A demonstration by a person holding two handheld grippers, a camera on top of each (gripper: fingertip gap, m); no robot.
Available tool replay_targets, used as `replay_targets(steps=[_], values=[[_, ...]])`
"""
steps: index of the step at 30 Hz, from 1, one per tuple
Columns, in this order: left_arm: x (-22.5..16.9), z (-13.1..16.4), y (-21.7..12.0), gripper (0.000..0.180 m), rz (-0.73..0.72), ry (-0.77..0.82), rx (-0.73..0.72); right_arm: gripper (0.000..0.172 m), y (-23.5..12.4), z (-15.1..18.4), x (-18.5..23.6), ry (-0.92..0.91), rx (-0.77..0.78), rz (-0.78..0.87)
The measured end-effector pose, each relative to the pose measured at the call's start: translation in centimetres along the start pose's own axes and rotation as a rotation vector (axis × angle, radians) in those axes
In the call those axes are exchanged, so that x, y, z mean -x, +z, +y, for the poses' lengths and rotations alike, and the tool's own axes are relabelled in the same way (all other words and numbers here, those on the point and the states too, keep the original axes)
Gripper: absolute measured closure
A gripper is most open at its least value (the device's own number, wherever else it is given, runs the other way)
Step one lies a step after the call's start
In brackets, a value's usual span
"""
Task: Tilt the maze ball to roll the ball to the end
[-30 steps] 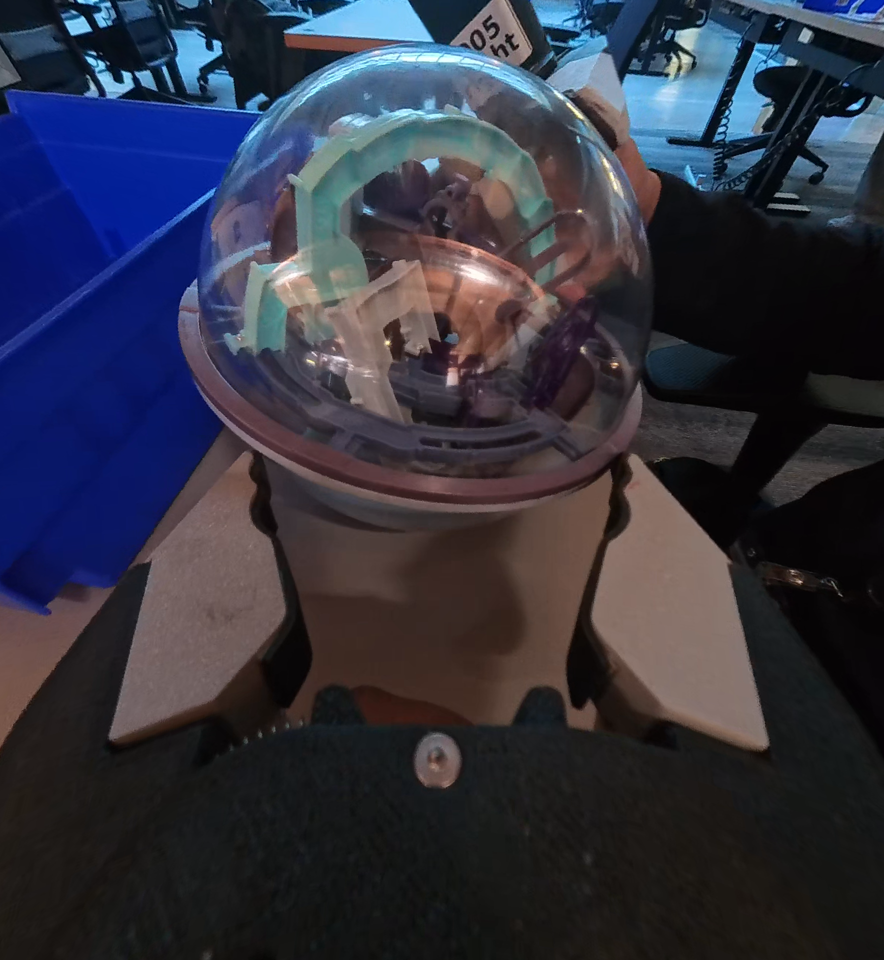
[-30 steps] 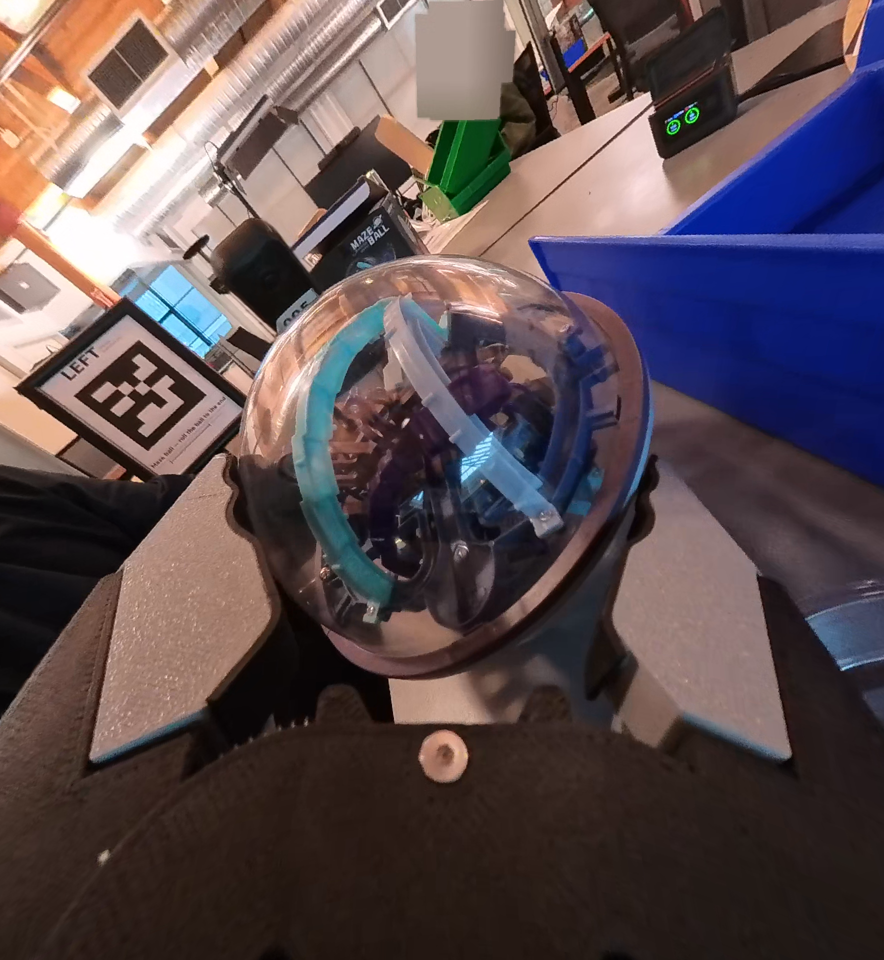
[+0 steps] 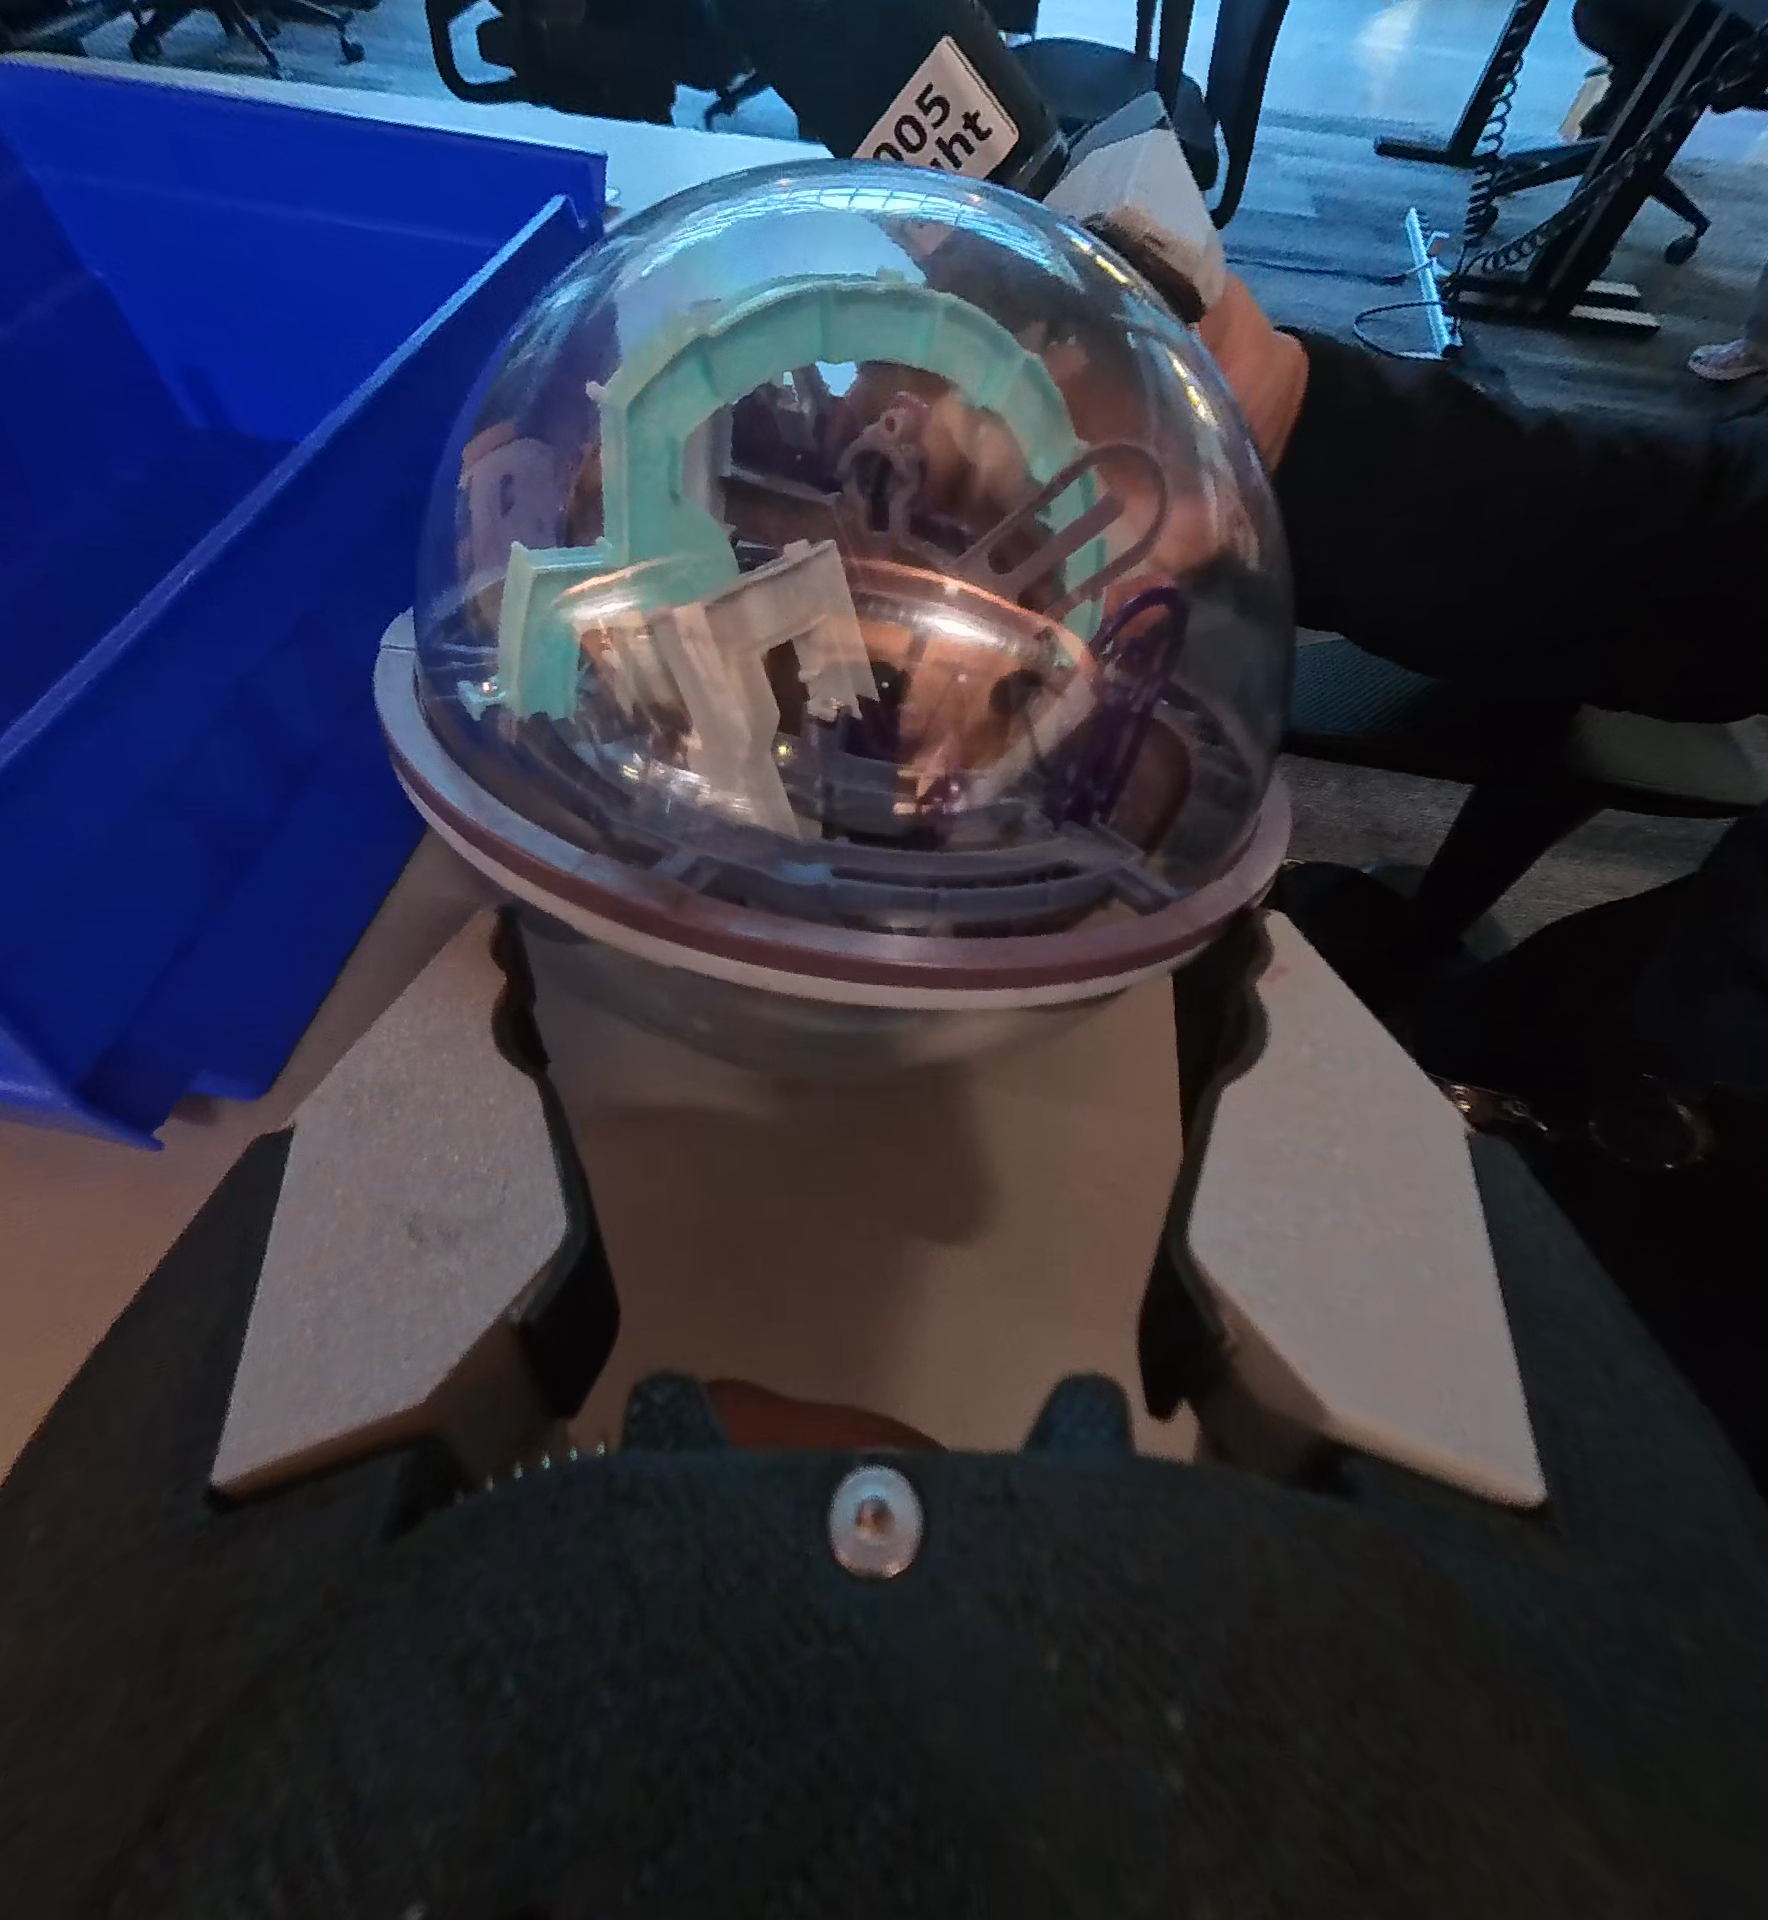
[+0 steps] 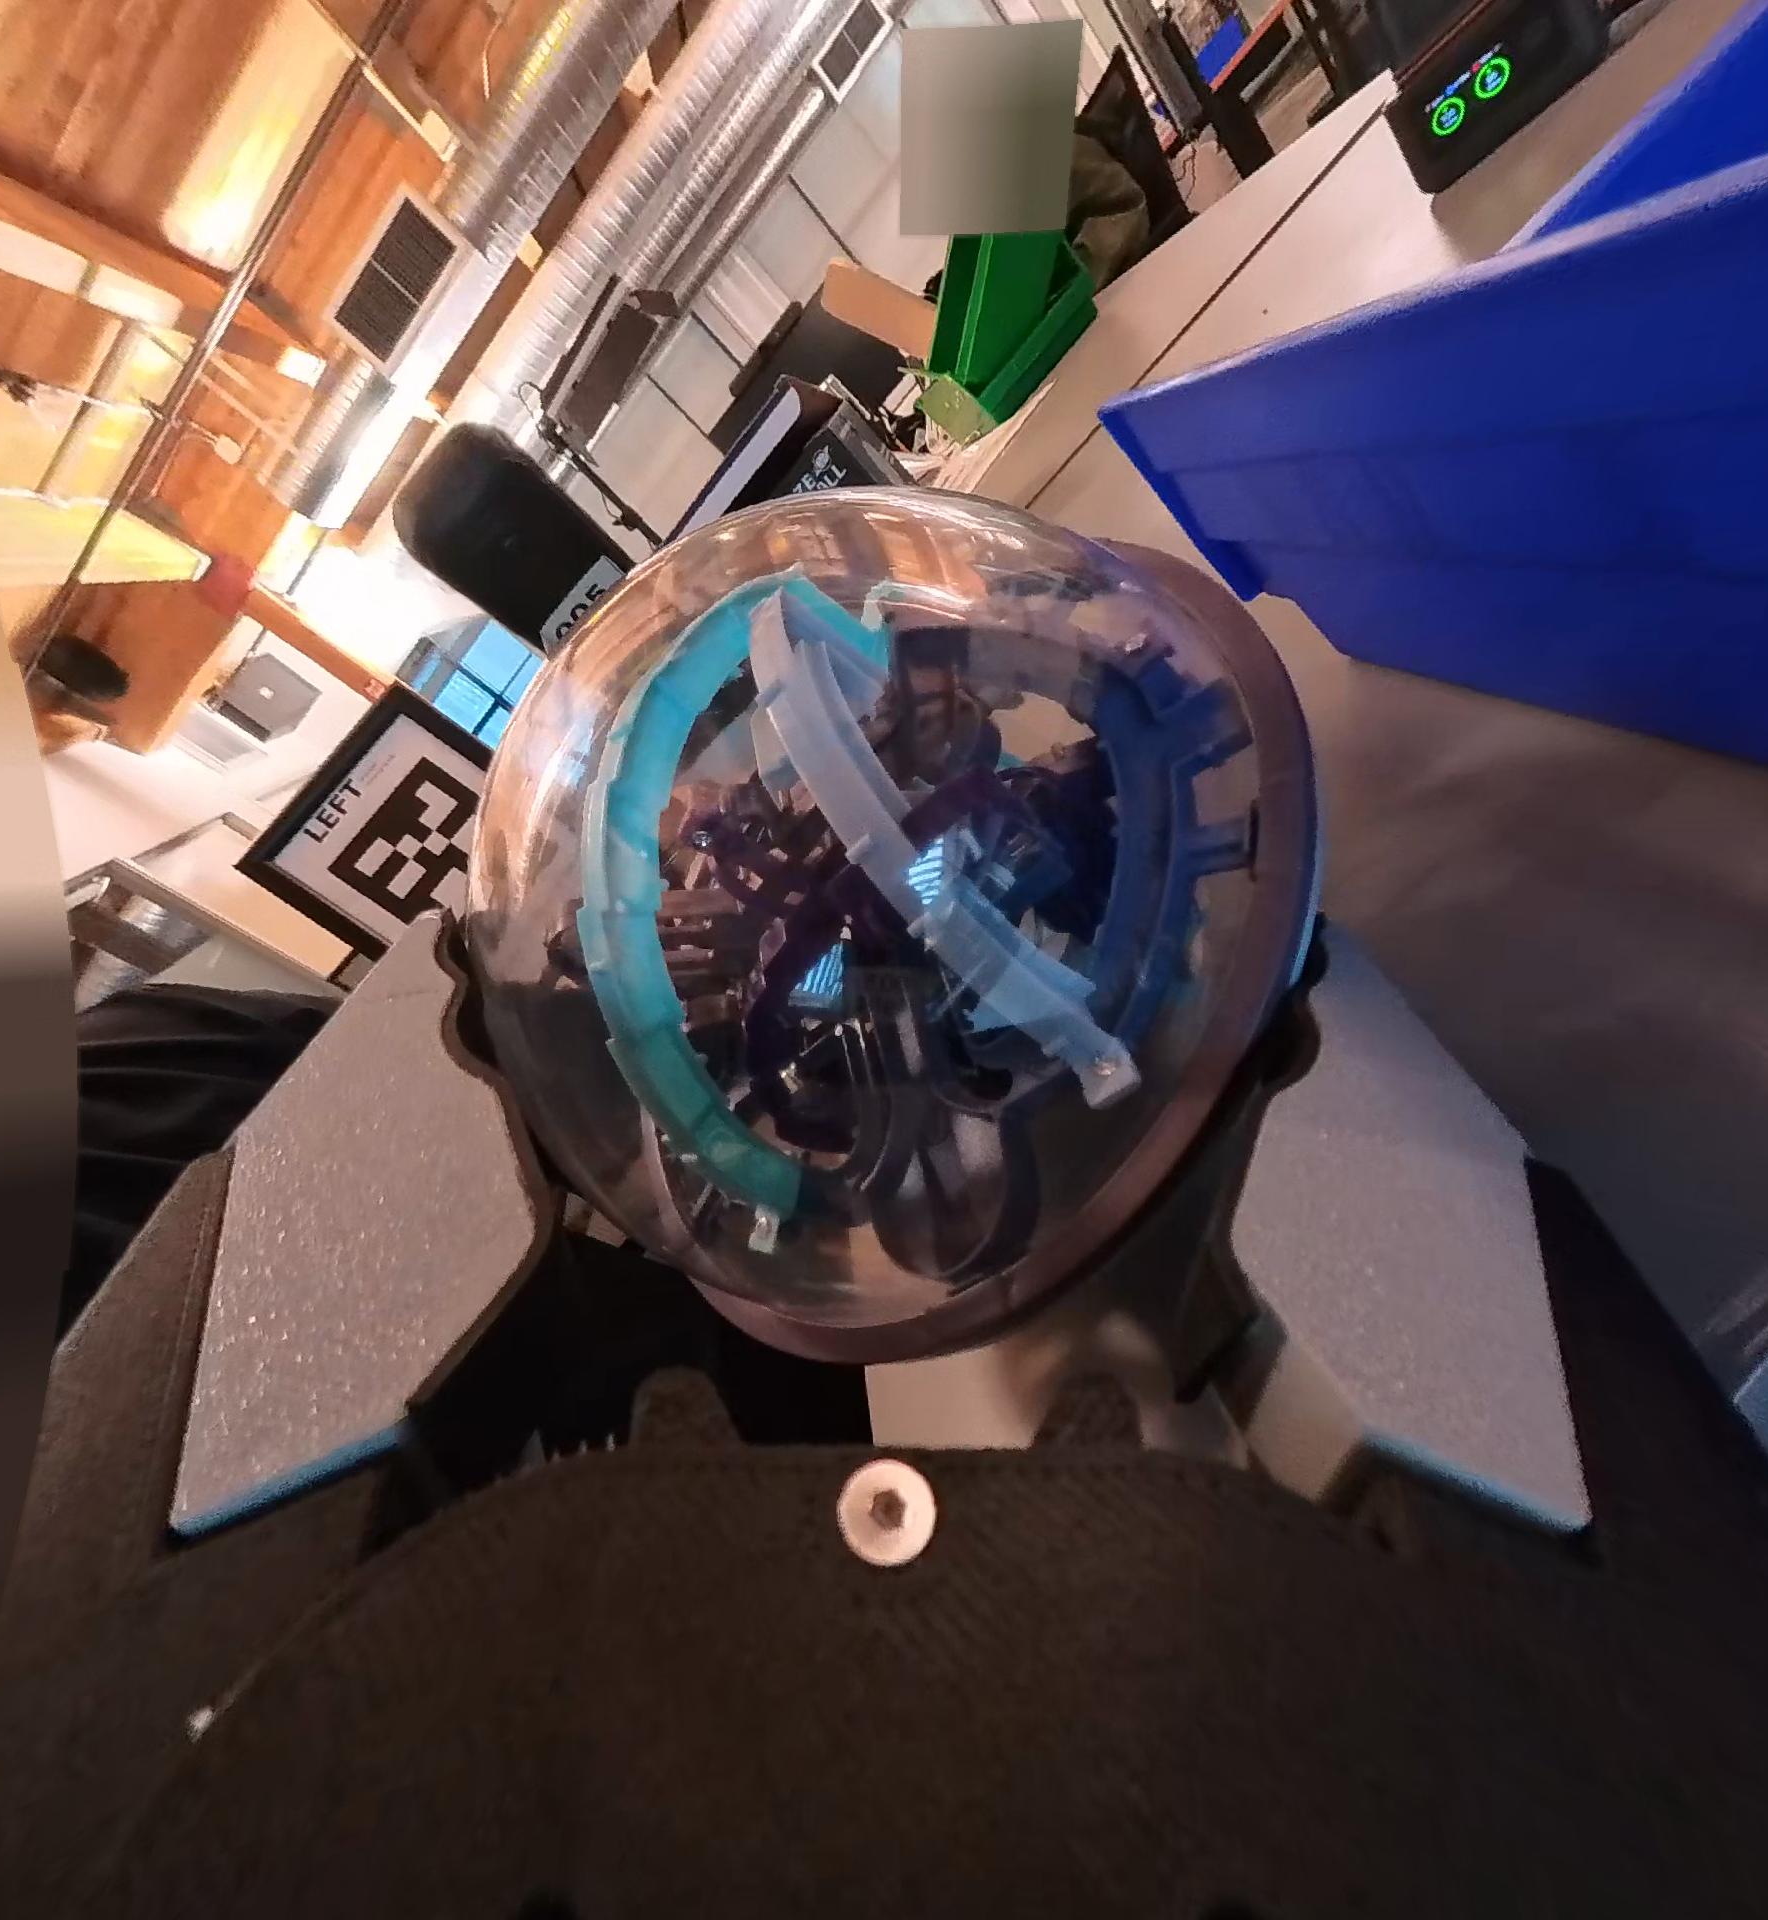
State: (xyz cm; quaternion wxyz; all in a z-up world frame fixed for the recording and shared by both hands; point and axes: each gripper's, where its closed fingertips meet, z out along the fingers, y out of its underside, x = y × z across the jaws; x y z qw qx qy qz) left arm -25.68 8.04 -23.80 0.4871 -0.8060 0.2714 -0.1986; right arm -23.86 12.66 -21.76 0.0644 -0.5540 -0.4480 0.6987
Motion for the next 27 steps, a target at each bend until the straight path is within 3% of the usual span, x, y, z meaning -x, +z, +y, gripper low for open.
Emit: replay_targets(steps=[15, 27], values=[[-0.4, -0.3, 0.0, 0.045, -0.011, 0.043, 0.006, 0.025, 0.3, 0.3, 0.5, -0.011, 0.011, -0.016], [-0.7, -0.9, -0.2, 0.037, 0.046, -0.008, -0.067, 0.024, 0.9, 1.2, 0.6, 0.089, 0.036, -0.067]])
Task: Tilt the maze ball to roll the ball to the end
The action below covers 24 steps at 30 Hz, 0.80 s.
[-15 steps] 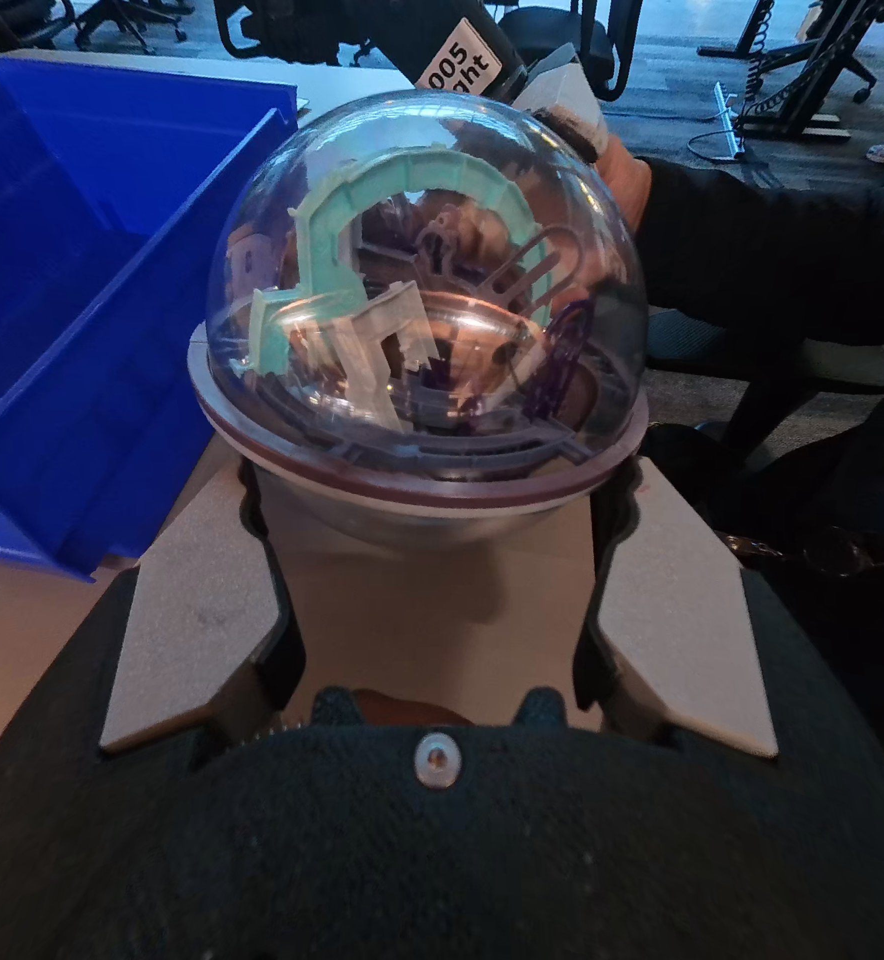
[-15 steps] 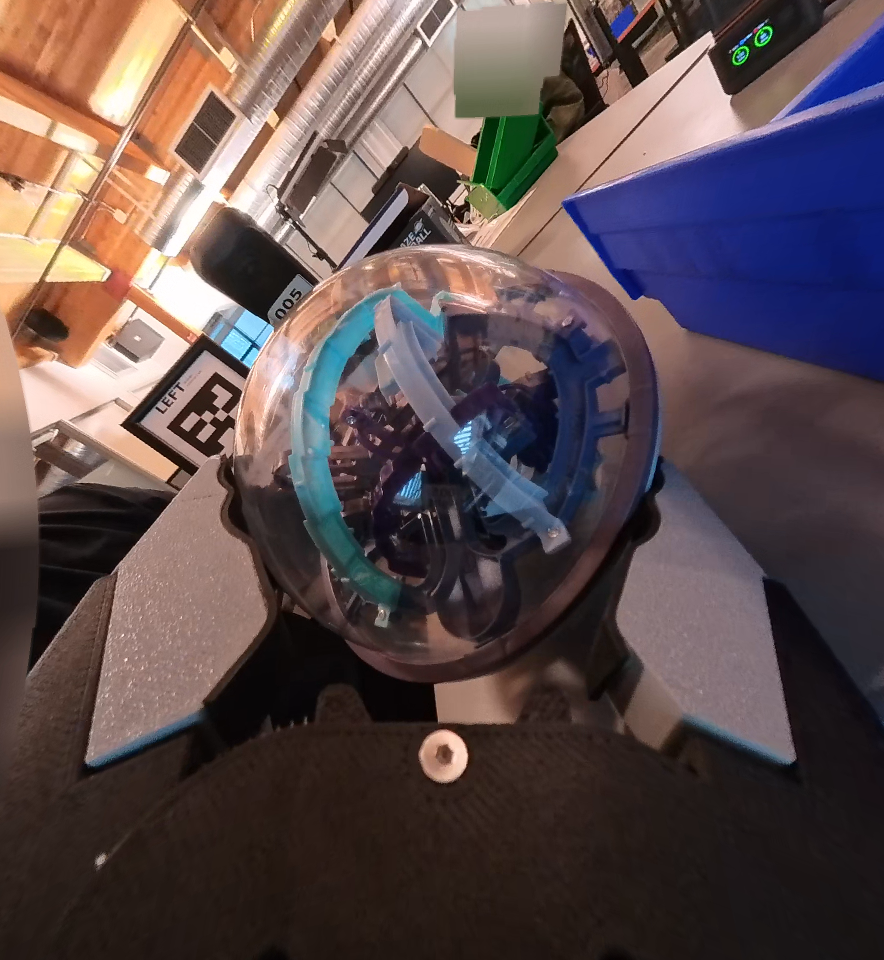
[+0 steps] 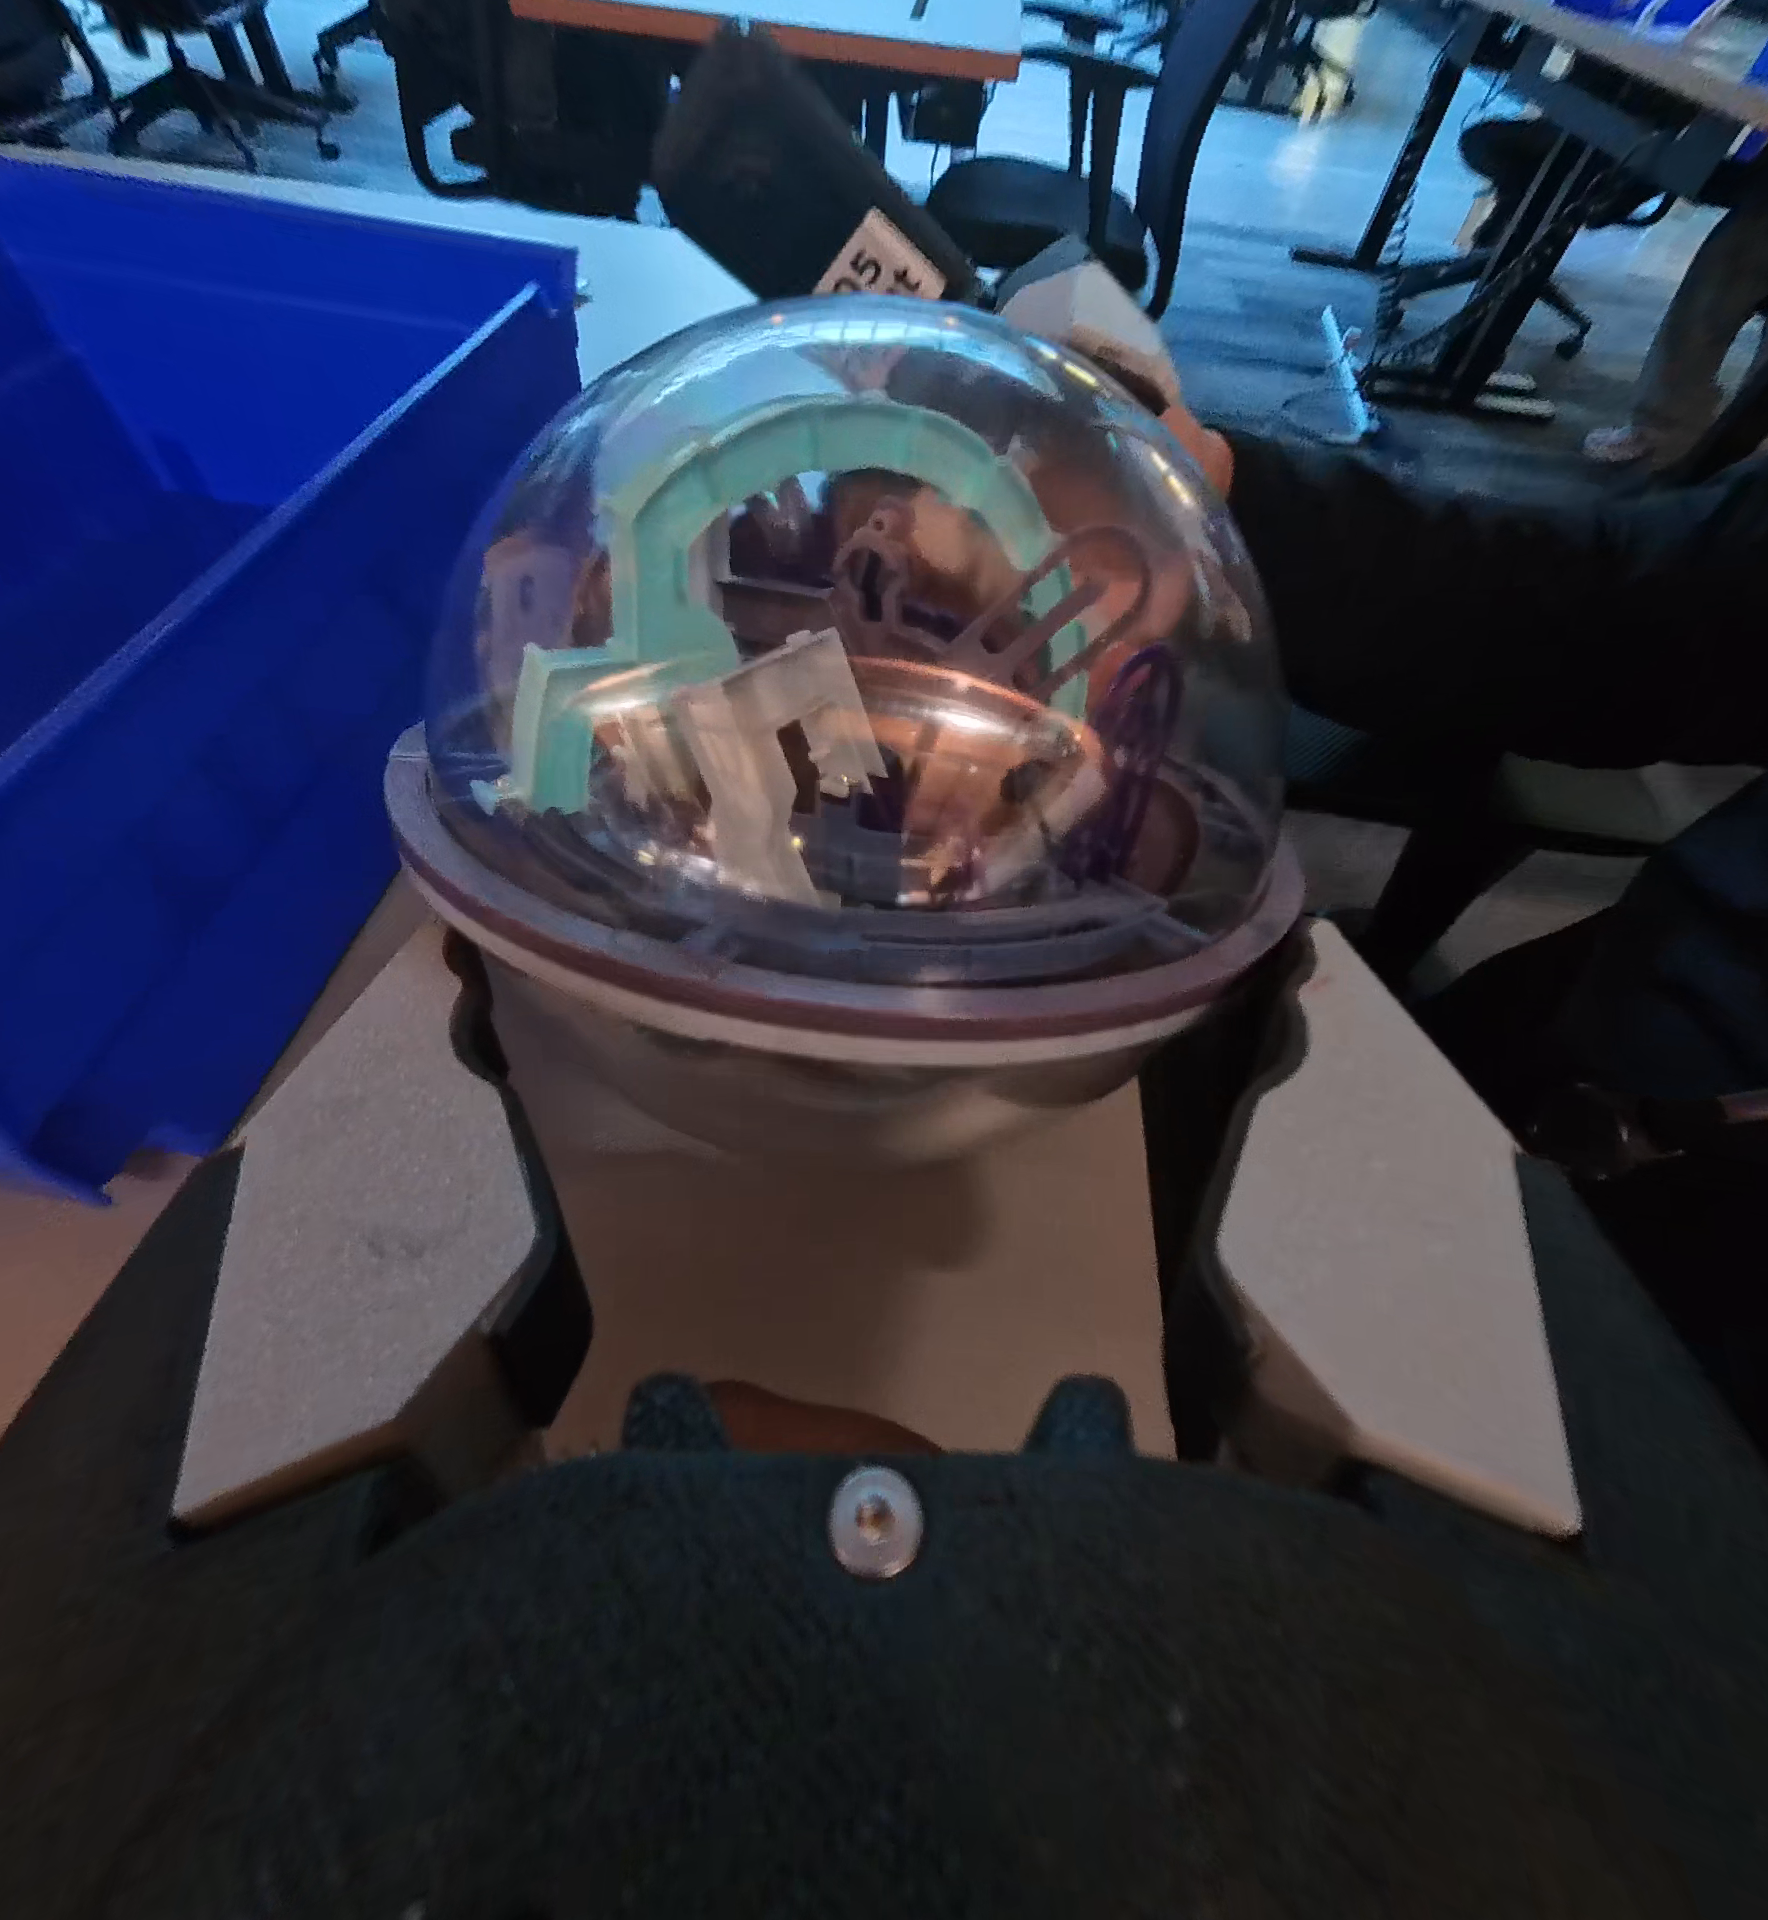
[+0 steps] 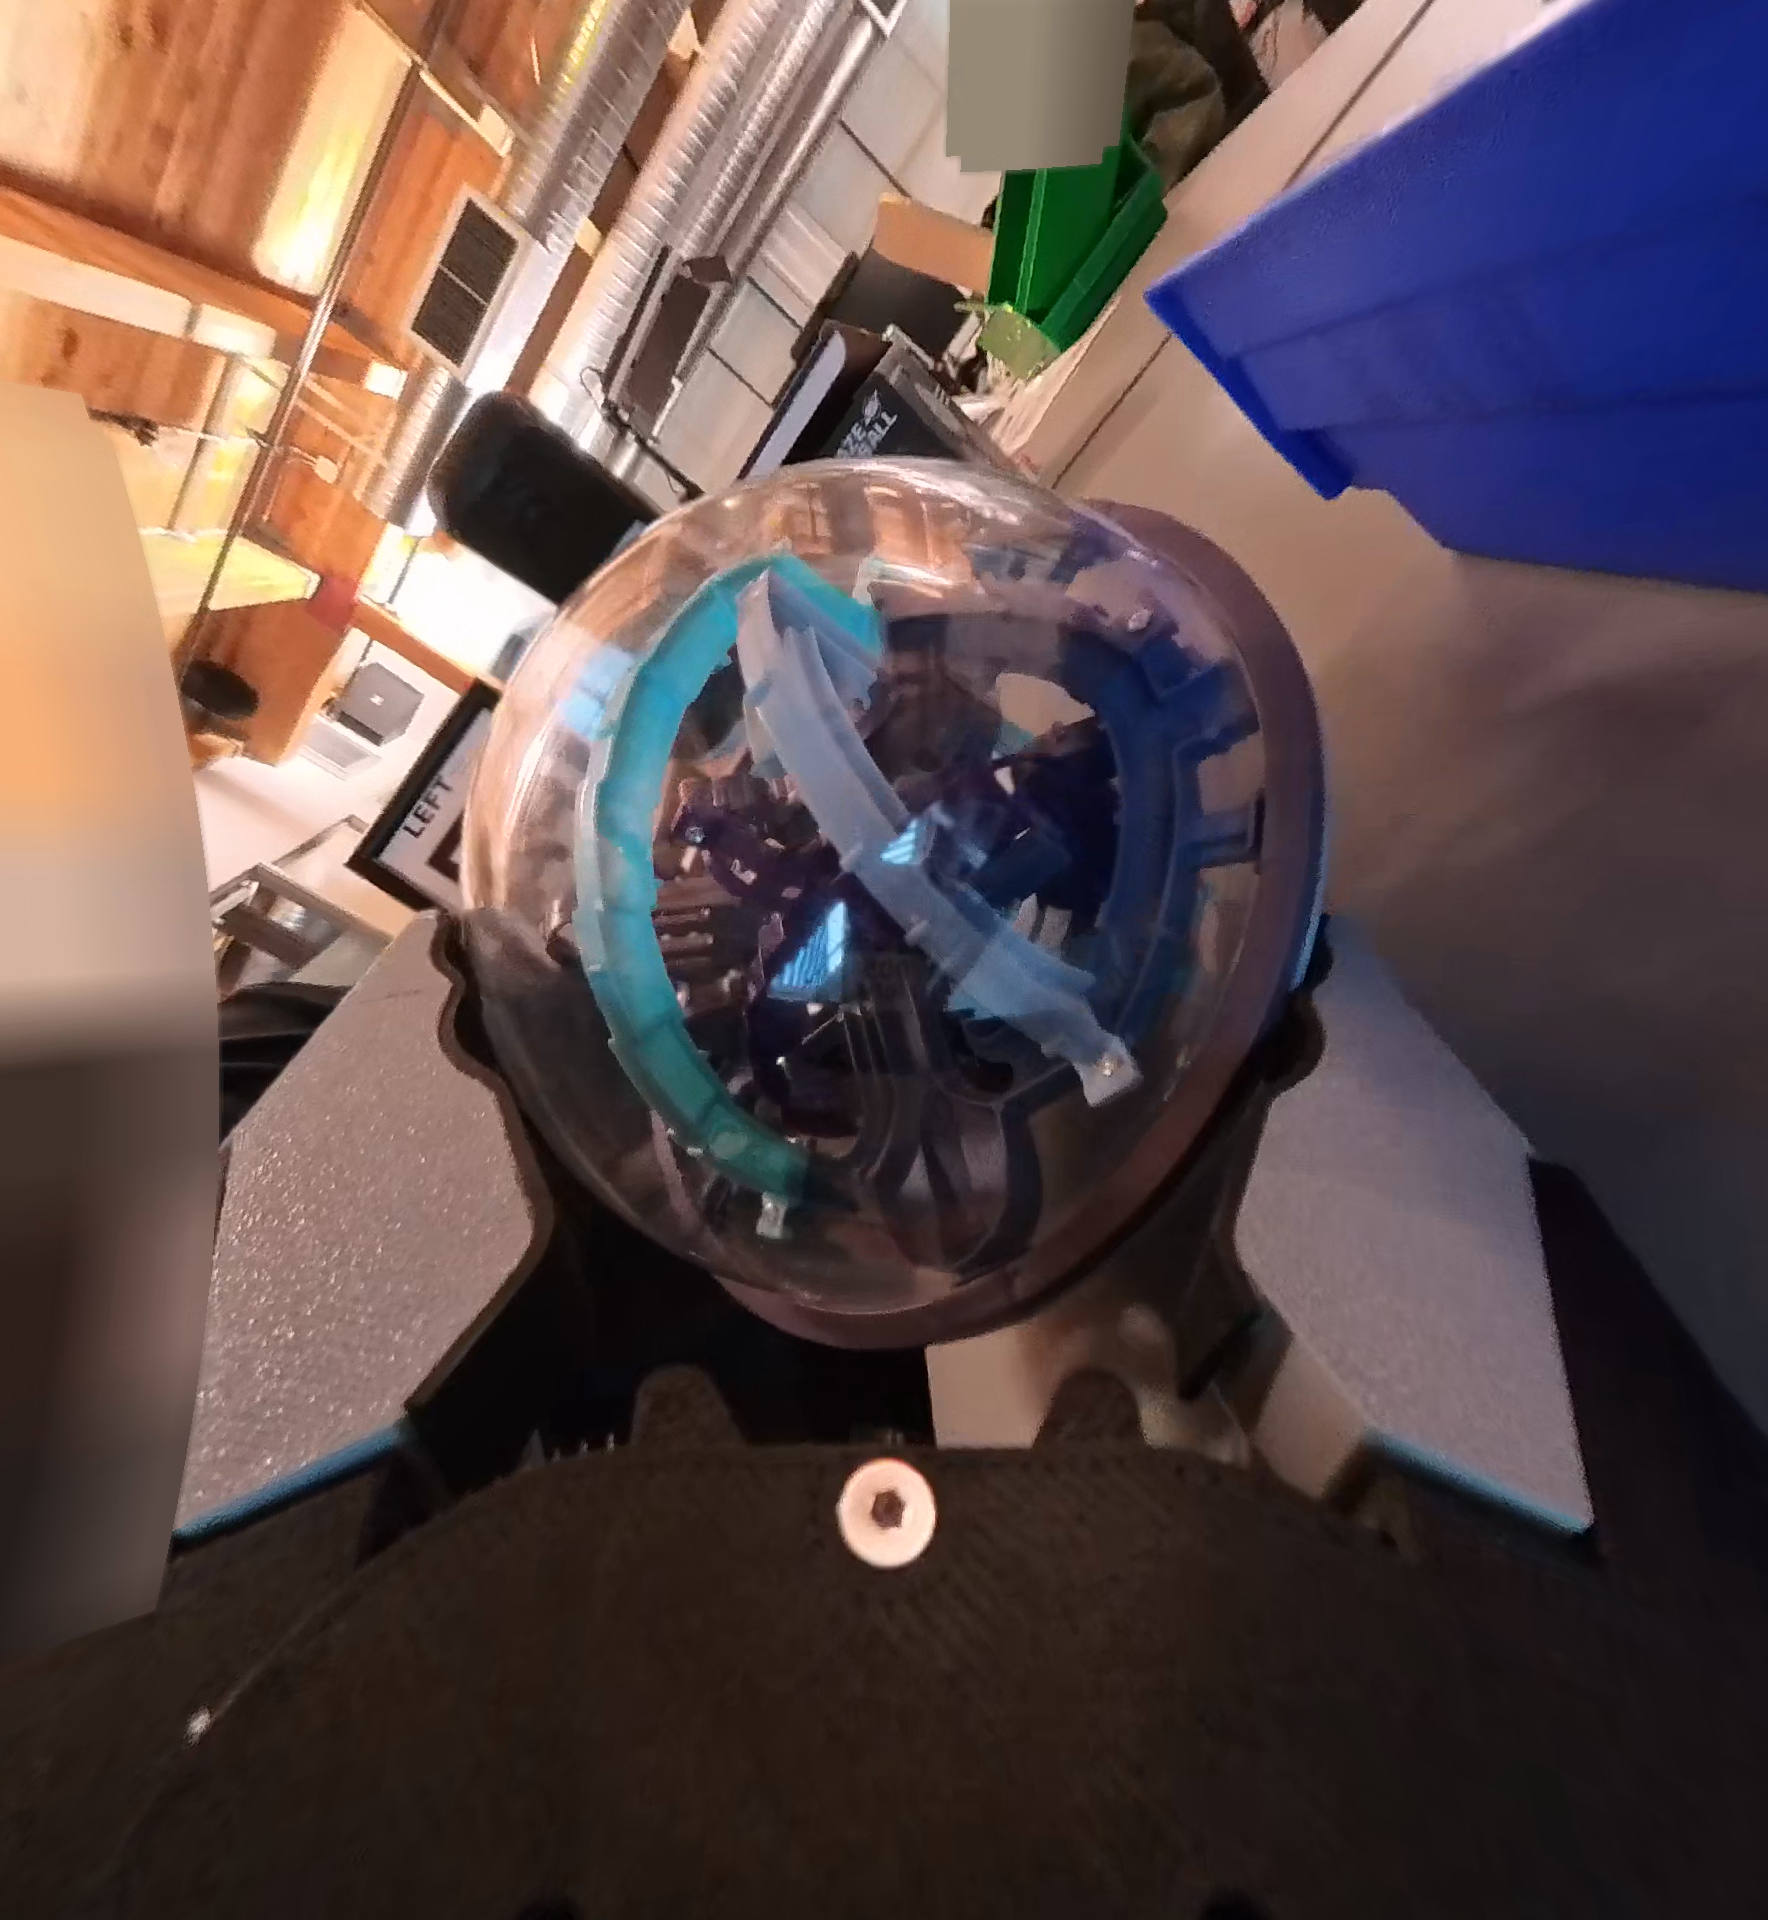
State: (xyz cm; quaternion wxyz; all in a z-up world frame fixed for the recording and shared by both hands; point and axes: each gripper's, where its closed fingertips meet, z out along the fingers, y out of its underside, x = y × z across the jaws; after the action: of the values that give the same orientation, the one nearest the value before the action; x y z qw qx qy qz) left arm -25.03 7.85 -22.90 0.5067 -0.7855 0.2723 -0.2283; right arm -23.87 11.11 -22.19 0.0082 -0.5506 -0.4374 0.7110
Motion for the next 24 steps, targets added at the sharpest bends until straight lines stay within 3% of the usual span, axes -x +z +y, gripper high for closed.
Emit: replay_targets(steps=[5, 13, 16, 24], values=[[-0.3, 0.1, -0.3, 0.038, 0.016, 0.017, 0.002, 0.026, -0.1, 0.6, 0.2, -0.019, 0.054, 0.013], [0.2, -0.3, -0.3, 0.044, -0.003, -0.008, -0.022, 0.034, -2.3, -1.4, -0.3, -0.16, 0.007, 0.145], [0.6, -0.1, -0.3, 0.052, -0.029, 0.004, -0.018, 0.054, -2.8, -1.9, 0.5, -0.215, -0.013, 0.126], [0.9, 1.0, 0.7, 0.05, -0.059, 0.043, 0.025, 0.053, -3.0, -2.2, 0.4, -0.197, -0.034, 0.114]])
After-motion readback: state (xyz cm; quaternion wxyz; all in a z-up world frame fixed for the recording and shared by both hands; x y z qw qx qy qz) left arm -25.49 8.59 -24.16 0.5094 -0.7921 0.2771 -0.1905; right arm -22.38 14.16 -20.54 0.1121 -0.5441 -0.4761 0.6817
